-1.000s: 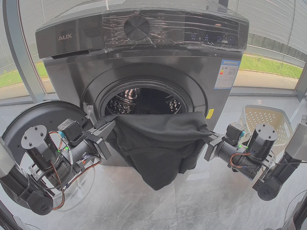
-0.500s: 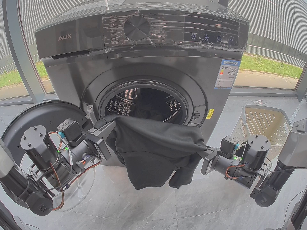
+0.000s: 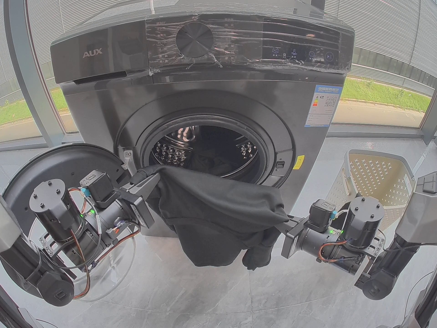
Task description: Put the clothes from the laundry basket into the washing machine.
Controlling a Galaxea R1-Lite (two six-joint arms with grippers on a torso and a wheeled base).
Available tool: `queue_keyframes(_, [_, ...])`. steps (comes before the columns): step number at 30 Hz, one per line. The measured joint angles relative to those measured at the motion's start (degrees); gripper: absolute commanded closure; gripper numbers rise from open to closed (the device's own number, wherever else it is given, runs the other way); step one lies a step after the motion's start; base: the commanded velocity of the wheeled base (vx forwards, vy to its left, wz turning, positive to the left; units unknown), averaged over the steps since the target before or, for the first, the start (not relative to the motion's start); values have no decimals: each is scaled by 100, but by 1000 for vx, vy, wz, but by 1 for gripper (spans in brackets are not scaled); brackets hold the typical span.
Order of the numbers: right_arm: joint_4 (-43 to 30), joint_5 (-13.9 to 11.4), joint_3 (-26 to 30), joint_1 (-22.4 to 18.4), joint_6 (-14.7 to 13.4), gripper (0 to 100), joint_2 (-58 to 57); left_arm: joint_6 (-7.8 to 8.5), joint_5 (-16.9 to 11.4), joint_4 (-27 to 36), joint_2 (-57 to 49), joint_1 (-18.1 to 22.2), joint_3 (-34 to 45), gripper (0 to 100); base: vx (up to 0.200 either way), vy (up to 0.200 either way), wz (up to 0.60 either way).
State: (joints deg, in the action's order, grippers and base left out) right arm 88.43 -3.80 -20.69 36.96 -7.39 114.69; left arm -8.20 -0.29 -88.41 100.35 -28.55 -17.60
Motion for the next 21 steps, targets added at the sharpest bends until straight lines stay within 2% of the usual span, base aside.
queue_keyframes(14, [6, 79, -812, -102, -106, 100, -143, 9, -4, 2, 48, 245, 63, 100, 0, 0, 0])
queue_keyframes(21, [0, 413, -1109, -155, -112, 100, -157, -27, -4, -13, 6, 374, -37, 100, 0, 0, 0])
